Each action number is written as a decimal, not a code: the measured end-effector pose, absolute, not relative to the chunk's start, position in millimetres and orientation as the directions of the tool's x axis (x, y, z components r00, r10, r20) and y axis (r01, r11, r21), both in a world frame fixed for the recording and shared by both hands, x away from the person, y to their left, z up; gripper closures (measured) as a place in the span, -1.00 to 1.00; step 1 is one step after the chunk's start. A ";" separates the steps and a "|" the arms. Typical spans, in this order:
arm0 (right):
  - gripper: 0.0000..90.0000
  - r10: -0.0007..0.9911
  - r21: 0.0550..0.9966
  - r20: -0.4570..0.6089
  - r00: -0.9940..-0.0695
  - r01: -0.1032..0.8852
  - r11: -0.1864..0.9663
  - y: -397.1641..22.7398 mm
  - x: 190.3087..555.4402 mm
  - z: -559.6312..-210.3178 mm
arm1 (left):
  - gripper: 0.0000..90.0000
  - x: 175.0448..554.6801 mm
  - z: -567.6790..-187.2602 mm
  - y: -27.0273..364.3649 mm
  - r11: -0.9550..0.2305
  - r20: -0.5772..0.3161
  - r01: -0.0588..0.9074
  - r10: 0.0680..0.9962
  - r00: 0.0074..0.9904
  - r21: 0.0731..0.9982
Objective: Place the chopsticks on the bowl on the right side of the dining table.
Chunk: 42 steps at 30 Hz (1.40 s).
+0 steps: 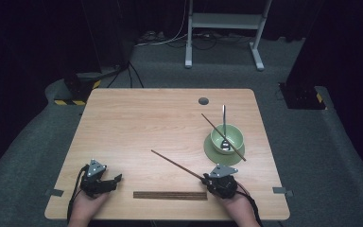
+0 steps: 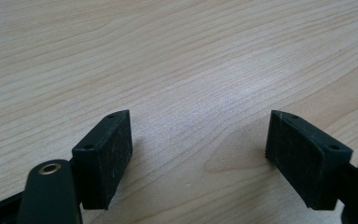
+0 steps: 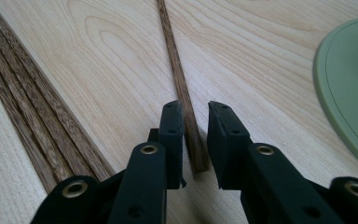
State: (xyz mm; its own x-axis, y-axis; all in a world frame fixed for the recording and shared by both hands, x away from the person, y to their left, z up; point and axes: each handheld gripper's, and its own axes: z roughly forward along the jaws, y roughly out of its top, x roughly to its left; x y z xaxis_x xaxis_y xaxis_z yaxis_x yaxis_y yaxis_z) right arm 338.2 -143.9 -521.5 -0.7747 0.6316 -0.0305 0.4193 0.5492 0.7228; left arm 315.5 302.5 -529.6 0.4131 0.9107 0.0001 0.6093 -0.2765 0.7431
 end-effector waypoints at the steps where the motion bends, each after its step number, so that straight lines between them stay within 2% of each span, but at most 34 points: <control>1: 0.65 0.623 0.722 -0.033 -0.781 0.413 0.555 -142.2 338.2 -521.6 | -0.49 315.4 -529.7 302.4 -0.276 0.000 0.609 0.911 0.413 0.743; 5: 0.65 0.612 0.726 -0.032 -0.790 0.402 0.557 -139.2 339.5 -522.2 | -0.49 315.5 -529.7 302.5 -0.276 0.000 0.609 0.911 0.413 0.743; 8: 0.83 0.601 0.725 -0.036 -0.798 0.393 0.565 -136.8 341.5 -522.2 | -0.48 315.6 -529.7 302.8 -0.275 -0.001 0.608 0.911 0.413 0.745; 10: 0.86 0.594 0.718 -0.038 -0.804 0.391 0.575 -134.9 343.3 -521.1 | -0.48 315.5 -529.6 302.7 -0.276 0.000 0.609 0.911 0.412 0.744; 16: 0.87 0.593 0.719 -0.063 -0.803 0.376 0.585 -136.5 343.1 -512.7 | -0.48 315.6 -529.7 302.7 -0.275 0.001 0.609 0.912 0.411 0.744; 24: 0.87 0.593 0.751 -0.039 -0.804 0.367 0.548 -146.3 341.3 -498.0 | -0.48 315.9 -529.7 302.6 -0.275 0.002 0.609 0.912 0.410 0.744; 33: 0.87 0.645 0.807 -0.071 -0.761 0.337 0.486 -163.3 336.6 -477.1 | -0.48 316.0 -529.7 302.6 -0.275 0.002 0.608 0.912 0.411 0.745; 42: 0.87 0.716 0.828 -0.083 -0.694 0.352 0.437 -183.5 340.3 -469.1 | -0.47 316.9 -529.5 302.9 -0.274 -0.001 0.610 0.912 0.411 0.743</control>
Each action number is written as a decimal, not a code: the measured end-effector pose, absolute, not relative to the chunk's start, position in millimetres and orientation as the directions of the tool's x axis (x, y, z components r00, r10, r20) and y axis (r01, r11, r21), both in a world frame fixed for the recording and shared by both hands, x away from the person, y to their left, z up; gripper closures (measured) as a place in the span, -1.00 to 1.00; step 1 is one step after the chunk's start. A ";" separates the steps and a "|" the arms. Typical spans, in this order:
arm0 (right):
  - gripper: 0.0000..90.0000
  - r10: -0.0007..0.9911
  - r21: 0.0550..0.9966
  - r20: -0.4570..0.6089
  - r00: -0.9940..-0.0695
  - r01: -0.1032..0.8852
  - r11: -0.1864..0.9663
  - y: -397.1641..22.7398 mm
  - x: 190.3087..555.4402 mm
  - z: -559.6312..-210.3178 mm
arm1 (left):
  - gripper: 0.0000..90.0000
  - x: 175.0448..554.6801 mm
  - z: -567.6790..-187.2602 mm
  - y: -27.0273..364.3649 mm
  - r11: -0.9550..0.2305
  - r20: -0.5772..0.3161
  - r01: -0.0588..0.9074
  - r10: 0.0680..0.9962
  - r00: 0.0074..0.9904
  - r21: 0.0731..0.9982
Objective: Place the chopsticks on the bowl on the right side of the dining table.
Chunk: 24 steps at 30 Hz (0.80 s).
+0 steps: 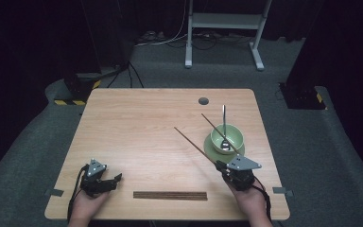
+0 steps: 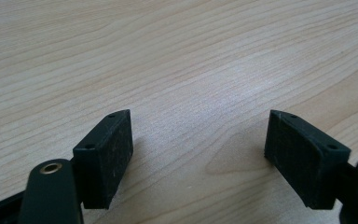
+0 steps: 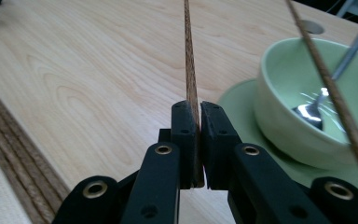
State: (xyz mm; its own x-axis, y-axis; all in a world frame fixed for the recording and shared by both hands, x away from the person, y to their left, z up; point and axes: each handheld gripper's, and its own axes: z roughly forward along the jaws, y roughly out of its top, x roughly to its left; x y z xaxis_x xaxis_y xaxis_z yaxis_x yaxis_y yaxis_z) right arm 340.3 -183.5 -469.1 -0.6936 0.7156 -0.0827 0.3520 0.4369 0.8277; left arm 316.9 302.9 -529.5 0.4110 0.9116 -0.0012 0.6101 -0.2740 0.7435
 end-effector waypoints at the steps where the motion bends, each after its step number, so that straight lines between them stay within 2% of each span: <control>1: 0.87 0.726 0.832 -0.081 -0.683 0.355 0.427 -188.1 341.4 -467.7 | -0.47 316.8 -529.6 302.6 -0.274 0.001 0.609 0.912 0.410 0.745; 9: 0.87 0.775 0.855 -0.072 -0.628 0.361 0.373 -205.4 345.8 -462.0 | -0.46 317.0 -529.5 302.8 -0.273 -0.001 0.610 0.913 0.409 0.744; 24: 0.87 0.818 0.852 -0.093 -0.568 0.380 0.361 -217.8 349.3 -461.3 | -0.46 316.8 -529.6 302.7 -0.272 0.001 0.609 0.913 0.407 0.745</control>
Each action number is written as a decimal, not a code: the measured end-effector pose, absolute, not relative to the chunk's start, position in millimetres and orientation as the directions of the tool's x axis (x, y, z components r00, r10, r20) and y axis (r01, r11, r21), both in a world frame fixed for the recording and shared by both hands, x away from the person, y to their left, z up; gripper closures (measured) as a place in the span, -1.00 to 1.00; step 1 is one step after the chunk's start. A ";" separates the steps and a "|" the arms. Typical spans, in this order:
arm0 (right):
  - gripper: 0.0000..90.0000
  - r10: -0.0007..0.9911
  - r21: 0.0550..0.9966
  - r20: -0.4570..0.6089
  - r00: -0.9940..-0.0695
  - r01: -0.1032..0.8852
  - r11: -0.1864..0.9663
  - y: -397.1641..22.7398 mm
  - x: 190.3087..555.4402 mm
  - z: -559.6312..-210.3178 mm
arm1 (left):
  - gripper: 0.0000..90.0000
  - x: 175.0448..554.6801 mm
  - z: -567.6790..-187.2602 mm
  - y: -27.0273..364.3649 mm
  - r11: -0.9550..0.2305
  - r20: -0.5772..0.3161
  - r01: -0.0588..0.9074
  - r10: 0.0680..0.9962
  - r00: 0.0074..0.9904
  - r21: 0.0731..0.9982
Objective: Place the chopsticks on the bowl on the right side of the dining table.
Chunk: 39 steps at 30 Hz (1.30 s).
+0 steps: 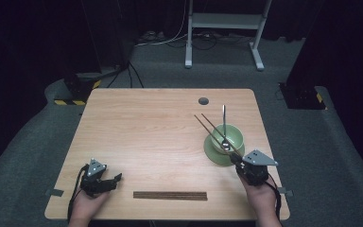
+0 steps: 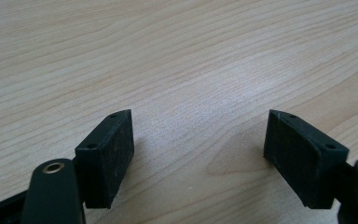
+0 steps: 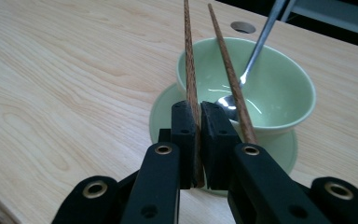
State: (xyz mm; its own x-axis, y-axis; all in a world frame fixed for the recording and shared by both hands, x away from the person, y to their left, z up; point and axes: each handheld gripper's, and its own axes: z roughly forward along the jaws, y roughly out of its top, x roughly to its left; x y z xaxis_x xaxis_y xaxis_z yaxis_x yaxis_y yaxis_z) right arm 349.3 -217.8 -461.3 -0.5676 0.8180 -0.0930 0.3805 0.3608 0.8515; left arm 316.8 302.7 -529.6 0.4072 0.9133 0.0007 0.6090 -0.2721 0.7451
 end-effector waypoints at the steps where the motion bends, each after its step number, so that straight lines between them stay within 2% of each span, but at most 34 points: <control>1: 0.87 0.820 0.849 -0.097 -0.565 0.382 0.364 -218.5 349.5 -461.4 | -0.46 316.7 -529.6 302.7 -0.272 0.000 0.609 0.913 0.407 0.745; 18: 0.87 0.842 0.841 -0.071 -0.534 0.422 0.339 -230.3 355.5 -468.1 | -0.45 316.8 -529.5 302.8 -0.271 -0.001 0.610 0.913 0.407 0.745; 39: 0.81 0.840 0.846 -0.072 -0.538 0.413 0.337 -232.5 355.7 -468.8 | -0.45 316.7 -529.5 302.8 -0.270 -0.002 0.610 0.914 0.406 0.745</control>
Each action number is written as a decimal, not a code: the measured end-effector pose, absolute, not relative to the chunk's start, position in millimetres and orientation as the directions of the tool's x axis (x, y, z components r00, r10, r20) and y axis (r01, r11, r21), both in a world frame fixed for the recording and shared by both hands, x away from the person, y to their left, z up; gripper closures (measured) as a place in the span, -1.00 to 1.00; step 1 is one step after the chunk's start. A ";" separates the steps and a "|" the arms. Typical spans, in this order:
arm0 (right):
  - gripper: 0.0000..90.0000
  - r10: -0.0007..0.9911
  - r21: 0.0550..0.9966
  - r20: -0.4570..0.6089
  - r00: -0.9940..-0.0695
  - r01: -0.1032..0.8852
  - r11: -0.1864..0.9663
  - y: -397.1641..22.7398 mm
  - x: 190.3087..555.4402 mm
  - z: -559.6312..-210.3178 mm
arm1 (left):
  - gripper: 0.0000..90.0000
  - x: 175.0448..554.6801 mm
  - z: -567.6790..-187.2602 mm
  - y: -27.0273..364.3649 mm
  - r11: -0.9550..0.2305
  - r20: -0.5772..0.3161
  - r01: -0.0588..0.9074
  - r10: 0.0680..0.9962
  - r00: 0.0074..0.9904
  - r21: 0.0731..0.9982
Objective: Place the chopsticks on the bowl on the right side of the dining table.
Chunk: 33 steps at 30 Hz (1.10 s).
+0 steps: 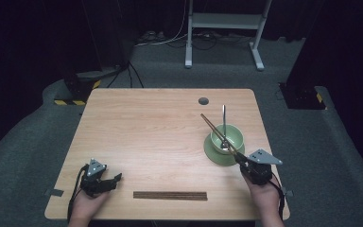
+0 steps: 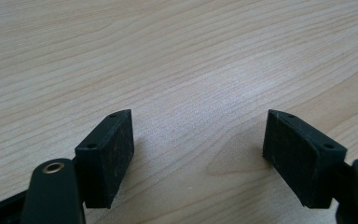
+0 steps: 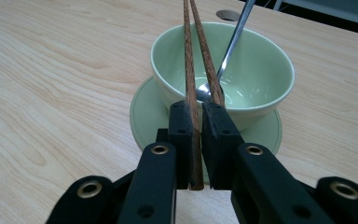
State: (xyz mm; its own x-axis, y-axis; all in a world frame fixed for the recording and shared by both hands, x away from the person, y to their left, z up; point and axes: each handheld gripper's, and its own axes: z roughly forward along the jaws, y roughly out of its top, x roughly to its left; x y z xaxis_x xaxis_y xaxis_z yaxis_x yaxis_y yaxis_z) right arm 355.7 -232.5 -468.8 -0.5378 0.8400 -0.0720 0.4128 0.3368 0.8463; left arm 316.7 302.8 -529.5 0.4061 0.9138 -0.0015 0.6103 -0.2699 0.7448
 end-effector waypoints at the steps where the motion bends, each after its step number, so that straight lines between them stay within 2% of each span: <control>1: 0.79 0.841 0.846 -0.070 -0.536 0.415 0.335 -232.4 355.4 -468.8 | -0.45 316.7 -529.5 302.8 -0.270 -0.001 0.610 0.914 0.406 0.745; 3: 0.73 0.840 0.850 -0.066 -0.539 0.411 0.330 -232.9 354.7 -467.9 | -0.45 316.7 -529.5 302.7 -0.271 0.000 0.610 0.914 0.406 0.745; 4: 0.60 0.841 0.861 -0.055 -0.538 0.402 0.313 -234.5 352.8 -464.8 | -0.45 316.7 -529.5 302.7 -0.270 -0.001 0.610 0.914 0.406 0.745; 5: 0.60 0.841 0.861 -0.055 -0.538 0.402 0.313 -234.5 352.8 -464.8 | -0.45 316.7 -529.5 302.7 -0.270 -0.001 0.610 0.914 0.406 0.745; 10: -0.01 0.870 0.876 -0.040 -0.491 0.402 0.267 -240.9 347.4 -466.2 | -0.45 316.7 -529.4 302.8 -0.270 -0.001 0.610 0.914 0.406 0.745; 13: -0.07 0.873 0.871 -0.031 -0.487 0.414 0.262 -243.3 348.6 -471.8 | -0.45 316.7 -529.4 302.8 -0.271 0.000 0.610 0.914 0.406 0.745; 18: -0.02 0.864 0.860 -0.028 -0.503 0.428 0.277 -242.3 352.3 -484.3 | -0.45 316.6 -529.5 302.7 -0.271 0.001 0.609 0.914 0.406 0.746; 20: 0.18 0.862 0.857 -0.040 -0.505 0.427 0.290 -241.0 355.3 -487.0 | -0.45 316.6 -529.4 302.7 -0.271 0.001 0.610 0.914 0.406 0.745; 22: 0.22 0.861 0.857 -0.041 -0.507 0.425 0.291 -241.2 356.4 -487.3 | -0.45 316.6 -529.4 302.7 -0.272 0.001 0.609 0.914 0.406 0.745; 28: 0.52 0.858 0.865 -0.040 -0.513 0.412 0.286 -243.7 356.4 -486.8 | -0.44 316.4 -529.4 302.7 -0.273 0.002 0.609 0.913 0.408 0.745; 33: 0.66 0.853 0.866 -0.045 -0.520 0.405 0.293 -242.9 355.4 -485.9 | -0.44 316.1 -529.5 302.6 -0.273 0.002 0.608 0.913 0.408 0.746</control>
